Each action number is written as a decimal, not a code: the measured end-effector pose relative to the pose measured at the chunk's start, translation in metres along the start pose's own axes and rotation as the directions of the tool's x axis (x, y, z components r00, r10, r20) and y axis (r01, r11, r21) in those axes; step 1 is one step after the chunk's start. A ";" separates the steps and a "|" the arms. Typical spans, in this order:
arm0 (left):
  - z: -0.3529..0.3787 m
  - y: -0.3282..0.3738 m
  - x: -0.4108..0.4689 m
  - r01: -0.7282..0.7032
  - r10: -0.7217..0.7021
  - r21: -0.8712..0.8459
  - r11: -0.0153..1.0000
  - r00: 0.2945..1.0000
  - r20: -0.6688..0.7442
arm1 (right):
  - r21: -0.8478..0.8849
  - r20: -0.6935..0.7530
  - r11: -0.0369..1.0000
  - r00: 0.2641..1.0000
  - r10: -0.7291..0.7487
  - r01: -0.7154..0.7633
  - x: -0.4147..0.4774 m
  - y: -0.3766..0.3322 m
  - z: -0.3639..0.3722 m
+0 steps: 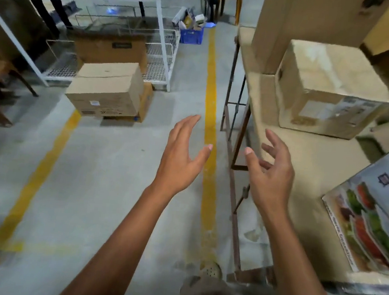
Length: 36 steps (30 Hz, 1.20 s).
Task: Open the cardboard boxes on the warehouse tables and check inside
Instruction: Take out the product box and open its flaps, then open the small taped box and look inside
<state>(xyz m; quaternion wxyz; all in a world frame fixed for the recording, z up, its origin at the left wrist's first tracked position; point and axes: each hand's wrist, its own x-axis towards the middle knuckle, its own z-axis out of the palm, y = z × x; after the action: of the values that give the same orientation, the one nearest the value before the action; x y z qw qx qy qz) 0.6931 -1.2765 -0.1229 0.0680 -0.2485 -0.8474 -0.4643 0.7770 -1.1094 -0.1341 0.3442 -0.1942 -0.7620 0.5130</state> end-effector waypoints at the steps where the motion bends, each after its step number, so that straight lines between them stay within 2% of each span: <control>1: 0.007 0.002 0.020 -0.030 0.030 0.003 1.000 0.999 0.030 | -0.005 -0.033 1.000 0.999 0.004 -0.004 0.015 0.003 0.000; 9: 0.064 0.024 0.144 -0.218 0.222 -0.042 0.975 0.953 0.208 | -0.083 -0.264 0.995 0.964 0.027 -0.051 0.105 0.020 -0.014; 14: 0.108 0.033 0.205 -0.298 0.317 -0.109 0.948 0.902 0.293 | -0.230 -0.370 0.968 0.929 0.008 -0.100 0.145 0.030 -0.028; 17: 0.137 0.038 0.245 -0.355 0.393 -0.172 0.919 0.854 0.340 | -0.263 -0.426 0.952 0.904 0.033 -0.159 0.171 0.039 -0.033; 21: 0.178 0.049 0.308 -0.395 0.481 -0.284 0.874 0.792 0.377 | -0.298 -0.530 0.919 0.845 0.067 -0.259 0.216 0.047 -0.040; 24: 0.213 0.055 0.361 -0.468 0.547 -0.283 0.837 0.711 0.442 | -0.295 -0.650 0.855 0.746 0.147 -0.426 0.256 0.051 -0.046; 28: 0.260 0.063 0.433 -0.523 0.557 -0.238 0.818 0.622 0.550 | -0.241 -0.763 0.760 0.602 0.236 -0.603 0.305 0.063 -0.044; 31: 0.295 0.073 0.483 -0.603 0.562 -0.165 0.781 0.562 0.607 | -0.151 -0.786 0.659 0.494 0.372 -0.737 0.330 0.081 -0.043; 32: 0.307 0.073 0.497 -0.612 0.544 -0.135 0.779 0.553 0.631 | -0.084 -0.779 0.626 0.442 0.444 -0.775 0.332 0.090 -0.041; 34: 0.327 0.067 0.518 -0.605 0.480 -0.062 0.794 0.560 0.675 | 0.134 -0.694 0.630 0.381 0.611 -0.765 0.329 0.105 -0.039; 35: 0.336 0.063 0.526 -0.601 0.438 -0.017 0.799 0.562 0.701 | 0.297 -0.614 0.638 0.370 0.697 -0.711 0.325 0.110 -0.036; 36: 0.345 0.059 0.531 -0.607 0.398 0.029 0.794 0.556 0.730 | 0.419 -0.524 0.627 0.389 0.757 -0.656 0.321 0.110 -0.034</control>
<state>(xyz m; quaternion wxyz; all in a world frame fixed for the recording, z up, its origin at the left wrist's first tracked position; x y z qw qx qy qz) 0.3007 -0.7769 -0.0880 -0.0876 -0.6245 -0.7566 -0.1731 0.5748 -0.8355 -0.1229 0.3500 -0.6418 -0.3918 0.5587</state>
